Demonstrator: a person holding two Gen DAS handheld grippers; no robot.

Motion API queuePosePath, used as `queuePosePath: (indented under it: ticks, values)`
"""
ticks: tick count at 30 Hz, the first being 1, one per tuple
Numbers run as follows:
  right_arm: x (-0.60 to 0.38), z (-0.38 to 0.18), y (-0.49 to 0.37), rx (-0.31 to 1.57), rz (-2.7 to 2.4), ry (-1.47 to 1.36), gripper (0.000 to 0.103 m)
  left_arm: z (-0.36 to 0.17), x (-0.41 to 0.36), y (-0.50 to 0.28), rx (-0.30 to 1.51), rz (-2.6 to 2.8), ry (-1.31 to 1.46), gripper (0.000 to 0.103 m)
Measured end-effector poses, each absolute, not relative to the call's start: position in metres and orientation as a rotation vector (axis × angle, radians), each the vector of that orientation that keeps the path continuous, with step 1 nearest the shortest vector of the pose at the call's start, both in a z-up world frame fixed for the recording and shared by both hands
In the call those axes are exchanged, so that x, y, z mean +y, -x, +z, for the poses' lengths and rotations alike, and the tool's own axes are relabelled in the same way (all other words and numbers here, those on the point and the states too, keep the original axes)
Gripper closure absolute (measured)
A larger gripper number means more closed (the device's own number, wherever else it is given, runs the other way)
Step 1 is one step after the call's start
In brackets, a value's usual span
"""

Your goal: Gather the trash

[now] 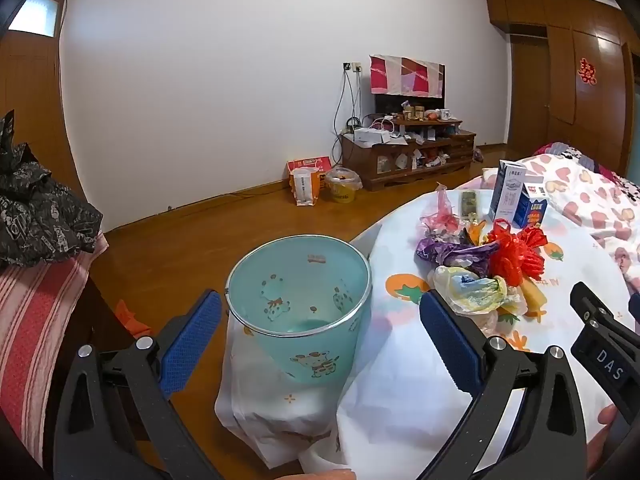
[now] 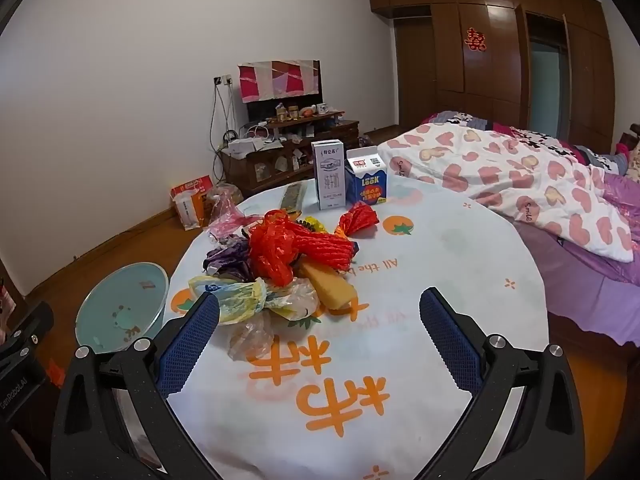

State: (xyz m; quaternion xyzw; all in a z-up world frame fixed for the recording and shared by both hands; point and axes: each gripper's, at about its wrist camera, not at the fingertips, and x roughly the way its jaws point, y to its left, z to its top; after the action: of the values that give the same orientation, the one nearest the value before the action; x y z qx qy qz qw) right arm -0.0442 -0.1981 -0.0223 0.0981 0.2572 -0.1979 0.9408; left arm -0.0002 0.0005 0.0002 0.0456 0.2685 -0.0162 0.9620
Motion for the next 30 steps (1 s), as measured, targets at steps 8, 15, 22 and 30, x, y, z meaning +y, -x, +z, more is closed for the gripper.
queuePosePath:
  ticks: [8, 15, 22, 30]
  values:
    - [-0.1964, -0.0221, 0.0452, 0.524, -0.404, -0.196, 0.004, -0.0003, -0.0009, -0.0014, 0.550, -0.033, -0.100, 0.006]
    - [-0.1980, -0.0245, 0.0465, 0.521, -0.402, -0.197, 0.004, -0.0001, 0.0004, 0.0014, 0.549, -0.037, -0.091, 0.006]
    - [-0.1954, -0.0207, 0.0446, 0.520, -0.404, -0.197, 0.004, 0.0016, -0.0039, 0.0018, 0.556, -0.041, -0.090, 0.006]
    - [-0.1940, -0.0214, 0.0453, 0.521, -0.403, -0.199, 0.004, 0.0012, -0.0035, 0.0017, 0.557, -0.042, -0.090, 0.006]
